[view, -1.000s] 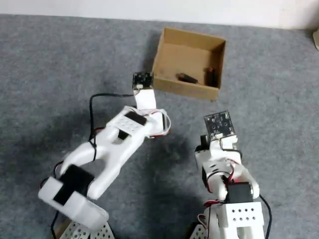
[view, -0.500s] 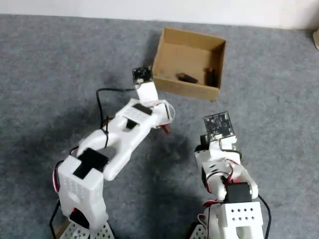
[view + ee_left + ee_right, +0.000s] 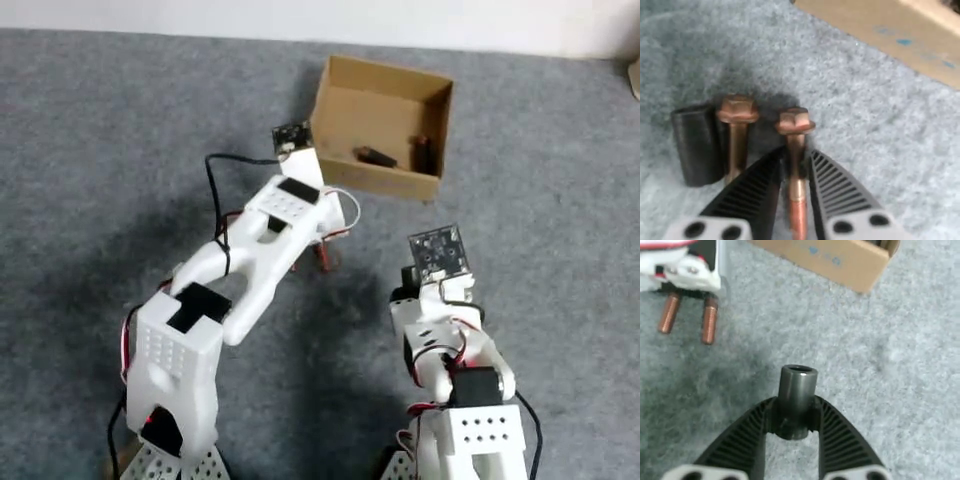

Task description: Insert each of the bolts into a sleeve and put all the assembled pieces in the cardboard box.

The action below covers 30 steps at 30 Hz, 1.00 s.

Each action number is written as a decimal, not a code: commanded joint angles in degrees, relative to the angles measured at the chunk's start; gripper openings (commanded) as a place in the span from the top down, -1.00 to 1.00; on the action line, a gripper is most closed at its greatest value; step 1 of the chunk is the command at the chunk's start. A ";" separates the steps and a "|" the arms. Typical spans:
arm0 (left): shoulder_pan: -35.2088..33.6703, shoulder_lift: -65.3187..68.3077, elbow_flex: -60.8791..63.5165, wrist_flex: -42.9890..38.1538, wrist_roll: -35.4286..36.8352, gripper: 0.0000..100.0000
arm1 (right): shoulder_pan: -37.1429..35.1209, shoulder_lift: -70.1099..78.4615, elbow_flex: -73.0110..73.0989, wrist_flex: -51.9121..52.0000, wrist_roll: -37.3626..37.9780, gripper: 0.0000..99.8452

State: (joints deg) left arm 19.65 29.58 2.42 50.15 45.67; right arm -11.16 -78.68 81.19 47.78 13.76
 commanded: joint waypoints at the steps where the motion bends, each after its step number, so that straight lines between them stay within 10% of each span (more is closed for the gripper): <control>1: 0.04 -0.13 -0.40 4.40 -4.04 0.99 | -0.57 -0.57 -0.48 -1.98 0.53 0.99; 11: 3.21 -21.67 12.26 8.09 -12.84 0.99 | -0.66 -1.01 0.40 -2.95 0.44 0.99; 22: 3.21 -72.84 55.69 -20.57 -21.36 0.99 | -1.54 -1.01 0.40 -9.98 -1.85 0.99; 30: 2.77 -102.02 71.69 -25.67 -22.95 0.99 | -14.81 -1.19 0.40 -13.93 -3.25 0.99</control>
State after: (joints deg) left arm 21.85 -62.20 72.13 26.68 23.08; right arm -21.80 -78.95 82.15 36.00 11.12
